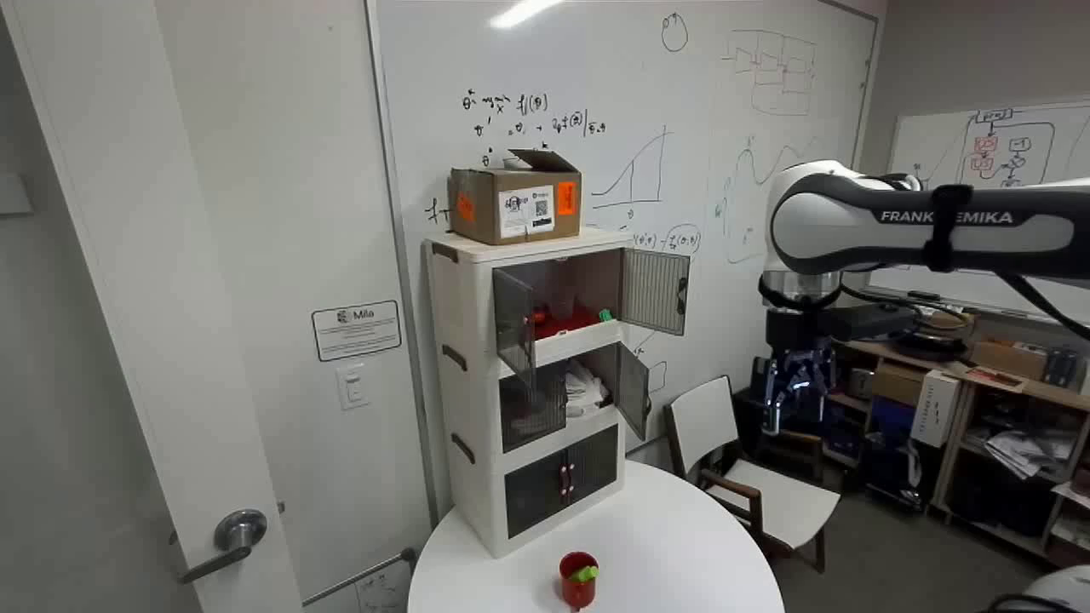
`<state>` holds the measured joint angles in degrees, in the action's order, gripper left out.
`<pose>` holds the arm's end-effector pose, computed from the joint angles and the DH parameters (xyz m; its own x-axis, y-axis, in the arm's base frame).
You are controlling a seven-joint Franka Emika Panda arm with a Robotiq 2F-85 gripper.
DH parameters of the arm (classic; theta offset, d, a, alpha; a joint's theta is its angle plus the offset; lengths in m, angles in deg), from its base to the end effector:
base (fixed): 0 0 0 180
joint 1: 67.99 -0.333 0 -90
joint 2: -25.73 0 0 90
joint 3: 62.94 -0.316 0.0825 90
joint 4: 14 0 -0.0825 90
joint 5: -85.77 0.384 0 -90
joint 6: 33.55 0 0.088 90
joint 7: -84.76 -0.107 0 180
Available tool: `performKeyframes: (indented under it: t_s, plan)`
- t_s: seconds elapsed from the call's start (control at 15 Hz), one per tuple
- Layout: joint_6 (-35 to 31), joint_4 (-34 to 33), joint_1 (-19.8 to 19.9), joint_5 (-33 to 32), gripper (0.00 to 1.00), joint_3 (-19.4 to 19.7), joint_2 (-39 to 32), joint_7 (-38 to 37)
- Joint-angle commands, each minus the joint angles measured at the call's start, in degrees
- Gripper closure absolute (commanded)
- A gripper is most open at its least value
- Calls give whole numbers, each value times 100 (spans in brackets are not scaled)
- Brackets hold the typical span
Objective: Close the top left cabinet door
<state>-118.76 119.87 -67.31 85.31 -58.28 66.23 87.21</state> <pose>0.3162 -0.0367 0.5674 0.9897 -0.0234 -0.1413 -0.0309 -0.9982 -0.0508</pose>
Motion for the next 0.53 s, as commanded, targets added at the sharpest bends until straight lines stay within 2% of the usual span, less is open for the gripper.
performKeyframes:
  t_s: [0.0, 0.2, 0.47]
  plan:
    - [13, -16, 59, 23, 0, -40, -10, 30]
    - [-35, -156, 55, 4, 0, -153, -61, -103]
    - [38, -742, 11, -49, 0, -425, -253, -321]
